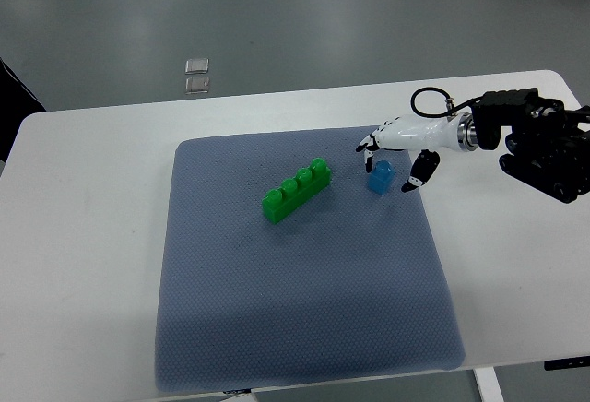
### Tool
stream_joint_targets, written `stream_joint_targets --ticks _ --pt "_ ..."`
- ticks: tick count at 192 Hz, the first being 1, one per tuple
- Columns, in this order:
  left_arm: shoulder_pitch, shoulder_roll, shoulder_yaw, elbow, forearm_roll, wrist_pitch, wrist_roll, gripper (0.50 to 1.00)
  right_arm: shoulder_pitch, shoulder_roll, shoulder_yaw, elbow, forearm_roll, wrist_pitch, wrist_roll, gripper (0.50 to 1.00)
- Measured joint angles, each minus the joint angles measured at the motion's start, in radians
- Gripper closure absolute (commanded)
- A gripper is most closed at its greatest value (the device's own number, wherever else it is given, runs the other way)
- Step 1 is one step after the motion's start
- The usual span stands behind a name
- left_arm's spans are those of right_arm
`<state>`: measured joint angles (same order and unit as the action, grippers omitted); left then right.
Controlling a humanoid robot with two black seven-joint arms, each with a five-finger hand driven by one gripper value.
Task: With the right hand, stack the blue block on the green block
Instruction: 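Lower the open right hand around the small blue block, then close the right hand fingers to grasp the blue block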
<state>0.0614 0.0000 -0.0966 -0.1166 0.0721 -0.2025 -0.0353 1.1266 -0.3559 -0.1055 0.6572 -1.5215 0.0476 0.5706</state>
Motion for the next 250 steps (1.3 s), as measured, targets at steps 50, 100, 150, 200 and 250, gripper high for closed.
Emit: stream_joint_targets --ticks 50,100,150,200,250 --pt "0.000 0.000 0.000 0.000 0.000 0.000 0.000 0.500 -0.001 -0.001 -0.001 0.009 -0.001 0.000 0.000 0.613" --pt "0.000 0.000 0.000 0.000 0.000 0.000 0.000 0.500 -0.002 -0.001 -0.003 0.010 -0.002 0.000 0.000 0.671" --pt "0.000 0.000 0.000 0.000 0.000 0.000 0.000 0.500 -0.002 0.001 -0.003 0.010 -0.003 0.000 0.000 0.703" --pt "0.000 0.000 0.000 0.000 0.000 0.000 0.000 0.500 -0.002 0.005 -0.005 0.010 -0.003 0.000 0.000 0.740" --pt "0.000 0.000 0.000 0.000 0.000 0.000 0.000 0.500 -0.002 0.005 -0.005 0.012 -0.003 0.000 0.000 0.775"
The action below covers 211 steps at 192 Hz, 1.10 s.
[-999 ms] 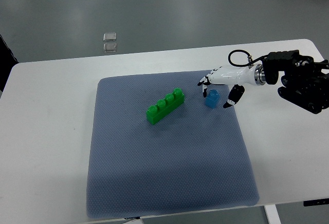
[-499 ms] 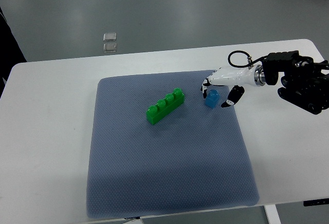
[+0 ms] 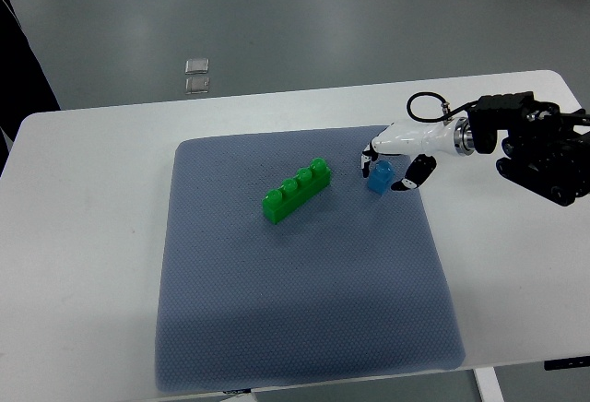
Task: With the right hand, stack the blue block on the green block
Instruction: 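Close the right hand fingers to grasp the blue block, then lift the blue block and carry it over the green block bar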
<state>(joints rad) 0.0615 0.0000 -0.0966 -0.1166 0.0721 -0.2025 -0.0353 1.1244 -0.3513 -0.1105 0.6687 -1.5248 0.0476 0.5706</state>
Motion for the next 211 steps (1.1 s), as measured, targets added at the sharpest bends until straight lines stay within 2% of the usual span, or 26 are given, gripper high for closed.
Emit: stream_joint_targets --ticks 58,141,152,165,166,170,189,211 --pt "0.000 0.000 0.000 0.000 0.000 0.000 0.000 0.500 0.000 0.000 -0.012 0.000 0.000 0.000 0.004 0.842" --pt "0.000 0.000 0.000 0.000 0.000 0.000 0.000 0.500 0.000 -0.002 -0.014 0.004 0.000 0.000 0.006 0.863" --pt "0.000 0.000 0.000 0.000 0.000 0.000 0.000 0.500 0.001 -0.002 -0.014 0.005 -0.001 0.000 0.006 0.883" --pt "0.000 0.000 0.000 0.000 0.000 0.000 0.000 0.500 0.001 -0.002 -0.014 0.006 -0.003 0.000 0.006 0.885" --pt "0.000 0.000 0.000 0.000 0.000 0.000 0.000 0.500 0.001 -0.002 -0.014 0.006 -0.003 0.000 0.007 0.901" --pt "0.000 0.000 0.000 0.000 0.000 0.000 0.000 0.500 0.001 -0.002 -0.014 0.006 -0.004 0.000 0.007 0.914" --pt "0.000 0.000 0.000 0.000 0.000 0.000 0.000 0.500 0.002 -0.002 -0.014 0.006 -0.004 0.000 0.008 0.946" --pt "0.000 0.000 0.000 0.000 0.000 0.000 0.000 0.500 0.004 -0.002 -0.013 0.006 -0.005 0.000 0.010 0.955"
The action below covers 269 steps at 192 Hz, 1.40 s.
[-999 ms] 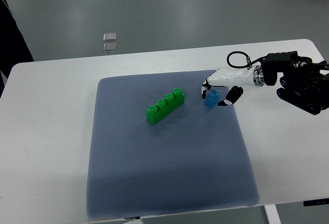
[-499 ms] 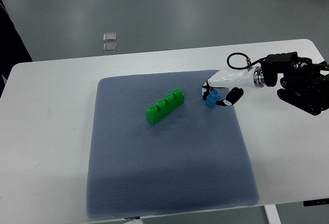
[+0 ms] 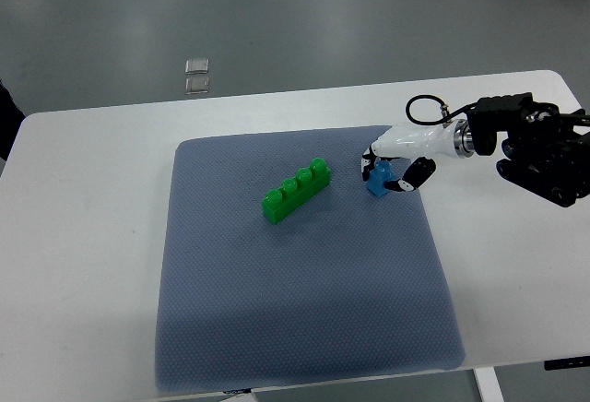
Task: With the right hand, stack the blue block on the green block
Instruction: 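Lift the blue block and carry it over the green block bar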
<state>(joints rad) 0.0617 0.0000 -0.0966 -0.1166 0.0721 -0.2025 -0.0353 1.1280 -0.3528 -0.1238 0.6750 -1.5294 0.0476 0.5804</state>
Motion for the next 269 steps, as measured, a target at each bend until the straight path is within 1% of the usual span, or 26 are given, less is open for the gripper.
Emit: stream_joint_targets --ticks 64,94,105,122,163,206,269 --pt "0.000 0.000 0.000 0.000 0.000 0.000 0.000 0.500 0.021 -0.004 0.011 0.002 0.004 -0.001 0.015 0.969" --pt "0.000 0.000 0.000 0.000 0.000 0.000 0.000 0.500 0.065 -0.003 0.017 0.025 0.010 -0.002 0.017 0.975" --pt "0.000 0.000 0.000 0.000 0.000 0.000 0.000 0.500 0.085 -0.002 0.018 0.037 0.012 -0.002 0.017 0.987" --pt "0.000 0.000 0.000 0.000 0.000 0.000 0.000 0.500 0.110 0.009 0.018 0.052 0.013 -0.005 0.017 0.987" --pt "0.000 0.000 0.000 0.000 0.000 0.000 0.000 0.500 0.126 0.064 0.018 0.063 0.010 -0.064 0.016 0.987" --pt "0.000 0.000 0.000 0.000 0.000 0.000 0.000 0.500 0.127 0.101 0.004 0.066 -0.004 -0.159 0.029 0.987" --pt "0.000 0.000 0.000 0.000 0.000 0.000 0.000 0.500 0.127 0.131 -0.028 0.065 -0.044 -0.171 0.031 0.985"
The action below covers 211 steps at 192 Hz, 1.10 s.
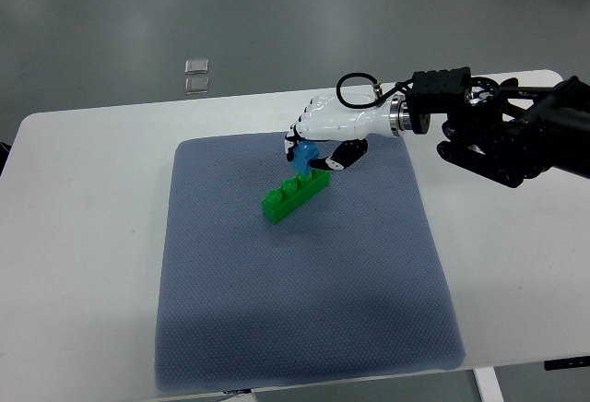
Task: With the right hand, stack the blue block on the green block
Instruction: 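Lift the blue block and carry it over the green block bar, then lower the blue block onto the green bar's studs and press down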
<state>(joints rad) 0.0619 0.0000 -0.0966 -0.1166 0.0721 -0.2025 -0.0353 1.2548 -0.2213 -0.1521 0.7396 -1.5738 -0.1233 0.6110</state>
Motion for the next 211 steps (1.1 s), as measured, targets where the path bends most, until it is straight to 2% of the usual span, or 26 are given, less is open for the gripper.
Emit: stream_joint_targets --ticks 156,211 --pt "0.000 0.000 0.000 0.000 0.000 0.000 0.000 0.500 -0.012 0.032 -0.027 -0.030 -0.001 0.000 -0.001 0.987" --pt "0.000 0.000 0.000 0.000 0.000 0.000 0.000 0.500 -0.012 0.046 -0.027 -0.038 -0.002 -0.002 -0.025 0.987"
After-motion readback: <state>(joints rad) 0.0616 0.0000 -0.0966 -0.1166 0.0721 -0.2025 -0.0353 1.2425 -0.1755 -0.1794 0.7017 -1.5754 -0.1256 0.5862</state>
